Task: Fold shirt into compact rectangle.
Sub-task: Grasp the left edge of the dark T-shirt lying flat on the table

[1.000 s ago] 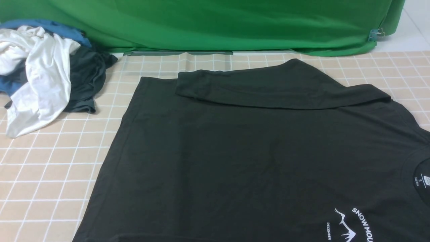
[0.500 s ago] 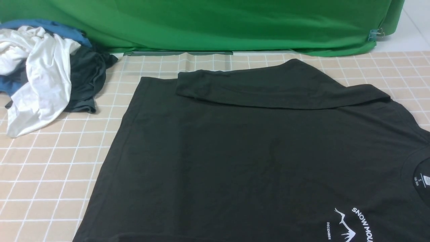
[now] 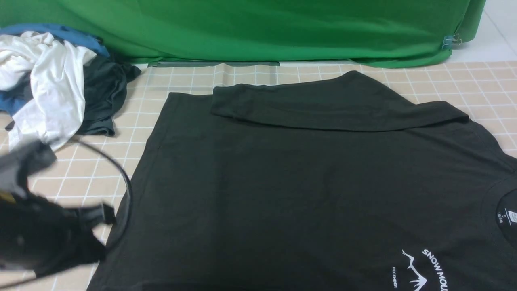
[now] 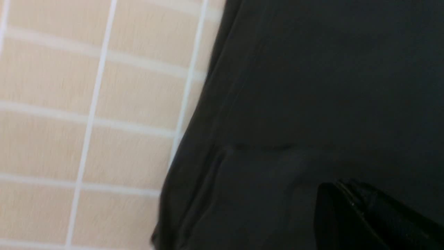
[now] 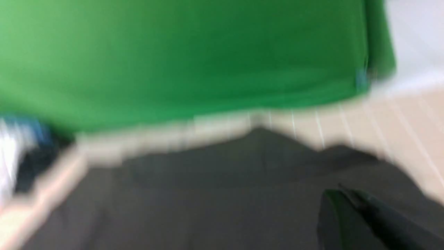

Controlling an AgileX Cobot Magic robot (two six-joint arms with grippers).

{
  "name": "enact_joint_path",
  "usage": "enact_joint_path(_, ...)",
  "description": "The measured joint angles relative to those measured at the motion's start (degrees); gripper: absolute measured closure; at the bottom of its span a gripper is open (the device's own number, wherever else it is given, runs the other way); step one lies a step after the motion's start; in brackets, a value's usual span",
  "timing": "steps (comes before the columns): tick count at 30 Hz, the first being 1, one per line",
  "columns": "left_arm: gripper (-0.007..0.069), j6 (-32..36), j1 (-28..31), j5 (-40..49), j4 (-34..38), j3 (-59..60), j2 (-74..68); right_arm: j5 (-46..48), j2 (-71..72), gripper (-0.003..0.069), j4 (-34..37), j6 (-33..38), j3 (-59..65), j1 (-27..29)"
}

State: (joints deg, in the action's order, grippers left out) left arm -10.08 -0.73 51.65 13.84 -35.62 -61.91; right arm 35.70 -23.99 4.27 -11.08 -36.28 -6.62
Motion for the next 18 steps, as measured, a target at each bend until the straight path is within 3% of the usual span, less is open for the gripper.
enact_joint_path(4, 0.0613, -1.8, -2.09, -1.51, -3.12, 5.24, -0.32, 11.63, -13.88, 0.0622, 0.67, 6.99, -7.71, -3.24)
enact_joint_path(10, 0.0606, -2.4, -2.44, -4.05, -4.47, 6.1, -1.5, 10.55, -21.63, 0.0622, 6.94, 11.45, -7.5, -7.53)
enact_joint_path(17, 0.0414, -2.56, -2.52, -5.77, -9.29, 6.1, -6.48, 1.99, -22.35, 0.0622, 9.53, 12.6, -4.58, -12.69)
enact_joint_path(18, 0.0327, -1.4, -2.59, -6.85, -9.28, 6.1, -8.33, 0.58, -22.35, 0.0621, 9.58, 12.6, -4.1, -13.2)
